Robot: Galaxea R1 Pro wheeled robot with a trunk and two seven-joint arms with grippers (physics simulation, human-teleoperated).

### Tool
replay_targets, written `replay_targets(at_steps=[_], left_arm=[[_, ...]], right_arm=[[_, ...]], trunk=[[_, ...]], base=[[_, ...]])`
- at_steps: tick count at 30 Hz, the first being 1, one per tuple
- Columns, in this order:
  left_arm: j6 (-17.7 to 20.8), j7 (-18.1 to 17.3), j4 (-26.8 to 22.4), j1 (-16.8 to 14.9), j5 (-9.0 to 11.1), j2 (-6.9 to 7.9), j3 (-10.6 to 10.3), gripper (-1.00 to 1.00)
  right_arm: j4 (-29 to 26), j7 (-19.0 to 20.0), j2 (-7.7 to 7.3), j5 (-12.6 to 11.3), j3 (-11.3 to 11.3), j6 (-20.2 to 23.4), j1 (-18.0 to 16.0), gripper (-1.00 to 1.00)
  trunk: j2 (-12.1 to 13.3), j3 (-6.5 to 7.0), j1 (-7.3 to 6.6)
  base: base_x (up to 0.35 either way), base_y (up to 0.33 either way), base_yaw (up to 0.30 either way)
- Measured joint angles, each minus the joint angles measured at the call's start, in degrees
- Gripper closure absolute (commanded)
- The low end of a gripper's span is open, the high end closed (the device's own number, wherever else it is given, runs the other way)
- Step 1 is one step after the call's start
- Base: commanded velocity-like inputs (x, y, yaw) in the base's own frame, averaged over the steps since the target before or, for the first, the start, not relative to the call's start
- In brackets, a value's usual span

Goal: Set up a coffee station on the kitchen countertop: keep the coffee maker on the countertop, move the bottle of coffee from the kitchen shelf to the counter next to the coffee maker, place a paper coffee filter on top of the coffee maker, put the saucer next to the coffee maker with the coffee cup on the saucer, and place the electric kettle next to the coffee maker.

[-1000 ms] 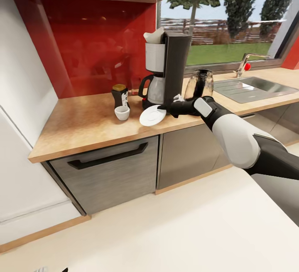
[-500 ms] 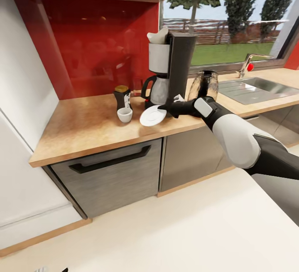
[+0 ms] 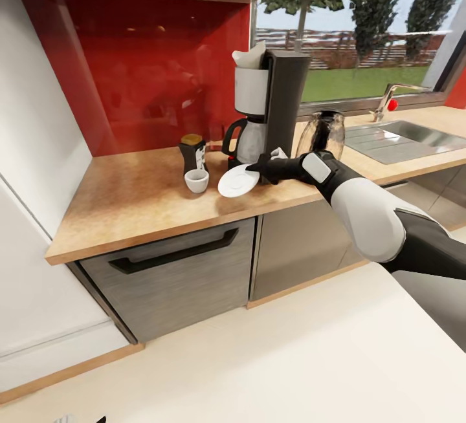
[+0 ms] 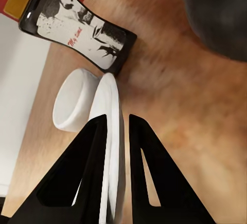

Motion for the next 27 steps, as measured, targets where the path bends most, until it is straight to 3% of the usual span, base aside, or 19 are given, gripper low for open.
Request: replay_targets(at_steps=[8,27], left_arm=[[0.0,-0.04,0.0,0.0,0.0,0.0,-0.01,-1.0],[0.0,-0.29,0.0,0.0,0.0,0.0,-0.17,-1.0]], right_arm=[[0.25,-2.54,0.0,0.01,-0.01,-0.06,0.0,1.0],[0.31,-2.74,0.04,0.03,-0.01,-0.03,0.4,1.0]], trunk=[[0.0,0.0,0.0],[0.0,-0.57,0.0]], base=[[0.0,0.0,0.0],[0.0,0.0,0.0]])
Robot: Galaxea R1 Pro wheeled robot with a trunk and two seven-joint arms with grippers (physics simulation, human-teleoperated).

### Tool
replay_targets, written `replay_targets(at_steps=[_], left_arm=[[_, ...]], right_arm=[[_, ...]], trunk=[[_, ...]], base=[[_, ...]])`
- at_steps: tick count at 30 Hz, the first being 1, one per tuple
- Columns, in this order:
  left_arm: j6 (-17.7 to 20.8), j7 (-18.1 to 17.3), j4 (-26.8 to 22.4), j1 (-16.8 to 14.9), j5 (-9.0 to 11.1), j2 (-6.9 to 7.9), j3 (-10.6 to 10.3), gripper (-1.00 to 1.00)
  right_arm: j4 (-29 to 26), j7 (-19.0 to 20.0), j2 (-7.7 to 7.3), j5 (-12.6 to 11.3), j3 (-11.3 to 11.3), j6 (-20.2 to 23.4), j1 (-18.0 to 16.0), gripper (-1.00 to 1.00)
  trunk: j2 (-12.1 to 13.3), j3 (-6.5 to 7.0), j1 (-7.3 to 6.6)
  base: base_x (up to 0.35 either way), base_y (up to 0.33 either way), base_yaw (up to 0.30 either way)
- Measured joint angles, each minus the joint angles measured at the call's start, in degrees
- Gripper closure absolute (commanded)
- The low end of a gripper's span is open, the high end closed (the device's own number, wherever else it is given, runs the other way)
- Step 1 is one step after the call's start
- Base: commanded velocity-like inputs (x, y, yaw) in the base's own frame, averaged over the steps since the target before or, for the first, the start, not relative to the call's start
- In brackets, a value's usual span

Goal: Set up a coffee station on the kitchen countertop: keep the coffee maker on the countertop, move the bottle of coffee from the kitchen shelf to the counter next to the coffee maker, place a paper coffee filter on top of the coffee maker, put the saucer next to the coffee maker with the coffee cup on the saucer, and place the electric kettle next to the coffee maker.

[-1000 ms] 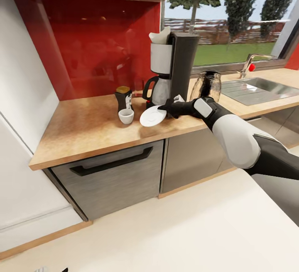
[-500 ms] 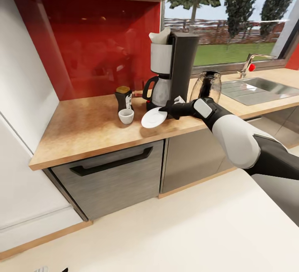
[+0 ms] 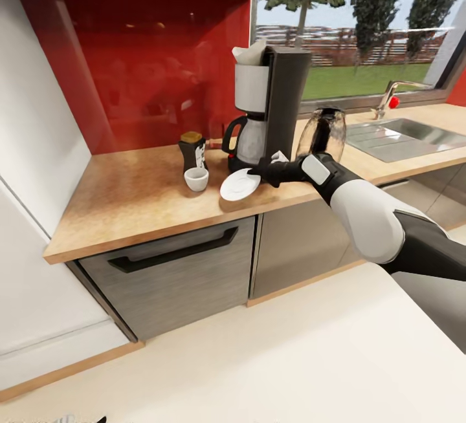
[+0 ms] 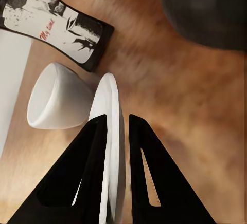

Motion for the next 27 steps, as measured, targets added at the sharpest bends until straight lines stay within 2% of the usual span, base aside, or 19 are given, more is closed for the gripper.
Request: replay_targets(at_steps=[27], left_arm=[[0.0,-0.07,0.0,0.0,0.0,0.0,0.08,-1.0]], right_arm=[[0.0,0.0,-0.02,0.03,0.02,-0.03,0.34,1.0]], trunk=[[0.0,-2.42,0.0]], base=[[0.0,0.0,0.0]])
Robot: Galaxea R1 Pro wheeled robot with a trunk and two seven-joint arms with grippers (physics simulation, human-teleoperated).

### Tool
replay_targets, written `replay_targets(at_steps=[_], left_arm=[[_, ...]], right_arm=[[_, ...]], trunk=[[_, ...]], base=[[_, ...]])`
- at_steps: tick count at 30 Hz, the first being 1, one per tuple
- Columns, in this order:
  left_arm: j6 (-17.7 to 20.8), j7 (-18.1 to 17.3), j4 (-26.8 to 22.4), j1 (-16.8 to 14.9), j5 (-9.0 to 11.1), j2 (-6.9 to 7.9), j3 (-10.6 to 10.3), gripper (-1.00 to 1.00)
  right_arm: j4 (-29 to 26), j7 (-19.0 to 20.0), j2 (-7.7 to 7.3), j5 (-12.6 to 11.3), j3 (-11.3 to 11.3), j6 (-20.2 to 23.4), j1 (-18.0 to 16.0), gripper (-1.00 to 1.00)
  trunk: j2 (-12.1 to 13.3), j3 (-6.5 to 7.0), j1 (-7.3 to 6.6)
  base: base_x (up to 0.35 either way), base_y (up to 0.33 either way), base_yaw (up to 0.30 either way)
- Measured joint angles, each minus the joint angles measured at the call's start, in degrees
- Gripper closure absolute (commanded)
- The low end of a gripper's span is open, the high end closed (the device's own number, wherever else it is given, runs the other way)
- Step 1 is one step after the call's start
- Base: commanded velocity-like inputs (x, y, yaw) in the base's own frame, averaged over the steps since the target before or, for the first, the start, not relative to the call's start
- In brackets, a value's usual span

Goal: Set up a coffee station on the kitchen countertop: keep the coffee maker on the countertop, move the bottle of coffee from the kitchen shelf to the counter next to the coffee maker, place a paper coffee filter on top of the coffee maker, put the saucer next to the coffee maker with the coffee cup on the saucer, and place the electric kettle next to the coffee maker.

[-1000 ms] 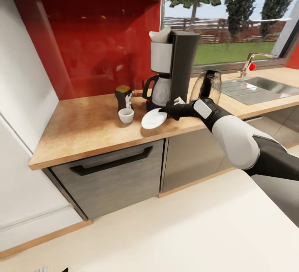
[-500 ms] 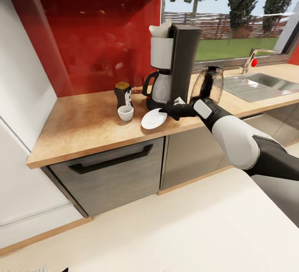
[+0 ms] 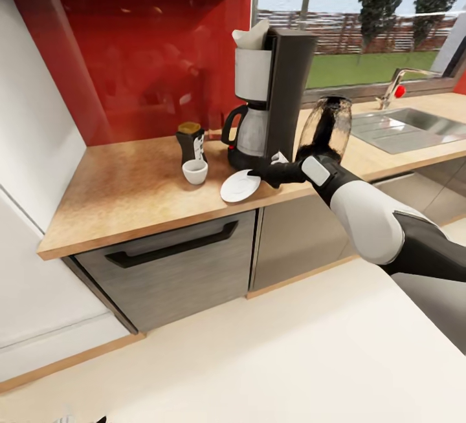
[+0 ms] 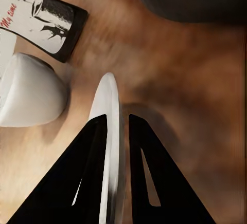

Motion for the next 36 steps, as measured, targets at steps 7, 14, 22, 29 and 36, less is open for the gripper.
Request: replay_targets(at_steps=[7,14,22,29,36], left_arm=[[0.0,0.0,0.0,0.0,0.0,0.0,0.01,-1.0],[0.0,0.0,0.01,0.0,0.0,0.0,-0.09,-1.0],[0.0,0.0,0.0,0.0,0.0,0.0,-0.09,-1.0],[0.0,0.0,0.01,0.0,0.0,0.0,0.0,-1.0],[0.0,0.0,0.0,0.0,0.0,0.01,0.01,-1.0]], right_arm=[[-0.03,0.06,0.0,-0.94,-0.97,0.21,0.1,1.0],[-0.02,0.13,-0.02,-1.56,-1.32,0.4,0.12,1.0],[-0.02,0.13,0.0,-1.59,-1.35,0.4,0.12,1.0],[-0.04,0.12,-0.01,-1.64,-1.47,0.39,0.18,1.0],[-0.09,0.11,-0.01,-1.78,-1.86,0.35,0.43,1.0]], trunk=[[0.0,-0.62,0.0],[-0.01,-0.98,-0.01],[-0.01,-1.0,-0.01],[-0.01,-1.0,-0.01],[-0.01,-1.0,-0.01]], base=[[0.0,0.0,0.0],[0.029,0.0,0.0],[0.06,0.0,0.0],[0.002,0.0,0.0],[0.0,0.0,0.0]])
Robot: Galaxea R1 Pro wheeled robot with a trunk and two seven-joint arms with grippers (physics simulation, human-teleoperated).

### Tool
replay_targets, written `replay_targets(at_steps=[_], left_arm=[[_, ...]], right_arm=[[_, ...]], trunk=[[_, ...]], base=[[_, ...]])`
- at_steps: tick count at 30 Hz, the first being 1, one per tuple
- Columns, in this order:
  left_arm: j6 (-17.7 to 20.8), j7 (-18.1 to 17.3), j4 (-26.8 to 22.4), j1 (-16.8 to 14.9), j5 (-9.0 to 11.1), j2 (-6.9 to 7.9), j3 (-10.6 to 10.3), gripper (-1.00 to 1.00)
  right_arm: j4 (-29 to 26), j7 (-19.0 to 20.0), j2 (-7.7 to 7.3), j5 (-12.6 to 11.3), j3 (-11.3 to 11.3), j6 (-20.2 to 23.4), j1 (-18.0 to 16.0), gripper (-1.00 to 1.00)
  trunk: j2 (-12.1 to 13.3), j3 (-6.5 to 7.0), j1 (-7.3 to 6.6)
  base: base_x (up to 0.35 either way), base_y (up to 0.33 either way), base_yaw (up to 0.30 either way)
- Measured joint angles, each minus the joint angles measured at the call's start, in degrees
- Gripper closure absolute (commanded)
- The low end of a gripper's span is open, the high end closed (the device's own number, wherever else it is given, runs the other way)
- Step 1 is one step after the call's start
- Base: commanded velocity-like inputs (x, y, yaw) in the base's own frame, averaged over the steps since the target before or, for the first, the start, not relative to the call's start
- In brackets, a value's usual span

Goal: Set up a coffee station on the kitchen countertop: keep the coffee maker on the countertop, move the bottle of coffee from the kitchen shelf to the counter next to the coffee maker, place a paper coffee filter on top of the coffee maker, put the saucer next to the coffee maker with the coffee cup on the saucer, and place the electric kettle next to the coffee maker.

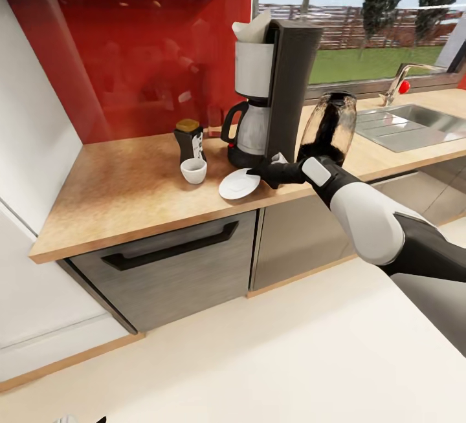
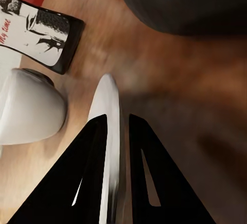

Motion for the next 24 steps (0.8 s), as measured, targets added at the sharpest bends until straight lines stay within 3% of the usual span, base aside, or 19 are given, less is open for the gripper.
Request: replay_targets(at_steps=[6,7,8,24], left_arm=[[0.0,0.0,0.0,0.0,0.0,0.01,0.0,-1.0],[0.0,0.0,0.0,0.0,0.0,0.01,0.0,-1.0],[0.0,0.0,0.0,0.0,0.0,0.0,0.0,-1.0],[0.03,-0.12,-0.01,0.0,-0.02,0.02,-0.03,-1.0]], right_arm=[[0.0,0.01,-0.02,-0.07,-0.04,0.02,0.04,1.0],[0.0,0.0,-0.01,-0.05,-0.06,0.0,0.05,-1.0],[0.08,-0.12,0.0,1.68,1.78,-0.33,0.11,-1.0],[0.06,-0.09,-0.02,1.28,1.45,-0.25,0.14,-1.0]], trunk=[[0.0,0.0,0.0],[0.0,0.0,0.0],[0.0,-0.01,0.01],[0.0,-0.01,-0.01]], base=[[0.0,0.0,0.0],[0.0,0.0,0.0],[0.0,0.0,0.0],[0.018,0.013,0.0]])
